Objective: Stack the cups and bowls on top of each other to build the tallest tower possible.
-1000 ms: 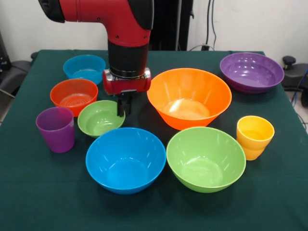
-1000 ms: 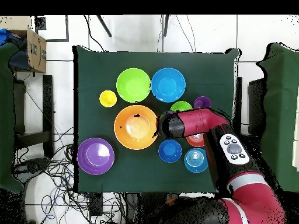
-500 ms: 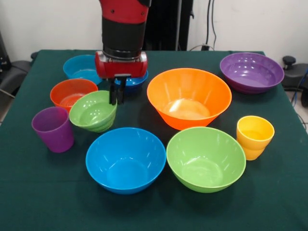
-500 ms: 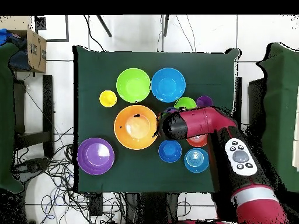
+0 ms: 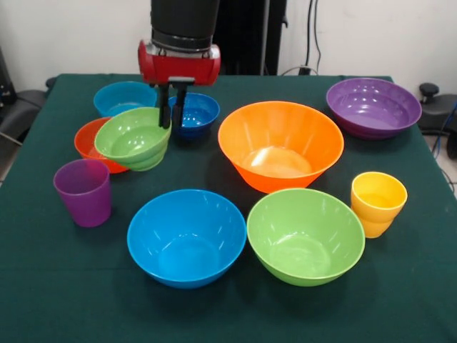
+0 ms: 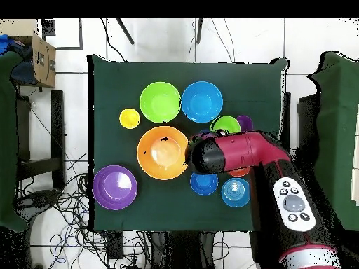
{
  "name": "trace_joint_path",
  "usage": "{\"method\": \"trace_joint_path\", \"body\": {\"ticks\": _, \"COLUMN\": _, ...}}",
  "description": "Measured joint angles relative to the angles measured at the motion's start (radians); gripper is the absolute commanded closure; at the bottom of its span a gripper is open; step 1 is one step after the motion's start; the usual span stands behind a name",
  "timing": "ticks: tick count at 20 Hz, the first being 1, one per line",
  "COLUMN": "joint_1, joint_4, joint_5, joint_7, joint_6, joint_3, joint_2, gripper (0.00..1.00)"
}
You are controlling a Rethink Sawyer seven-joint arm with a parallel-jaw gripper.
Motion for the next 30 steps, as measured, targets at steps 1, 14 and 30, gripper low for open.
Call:
{"method": "trace_joint_path", "body": {"ticks": 1, "joint_1": 0.002, "joint_4": 0.011, "joint_5": 0.007, "joint_7": 0.000, "joint_6": 0.001, "joint_3": -0.002, "joint_2": -0.013, "gripper": 1.00}}
{"method": "trace_joint_path", "body": {"ticks": 14, "joint_1": 0.070, "joint_4": 0.132, "joint_5": 0.055, "joint_7": 0.000, "joint_6": 0.003, "joint_3": -0.064, "joint_2": -0.126, "gripper": 1.00}}
{"method": "trace_joint_path", "body": {"ticks": 30, "joint_1": 0.259, "joint_4": 0.212, "joint_5": 0.057, "joint_7": 0.080, "joint_6": 0.003, "joint_3": -0.243, "joint_2": -0.147, "gripper": 1.00}}
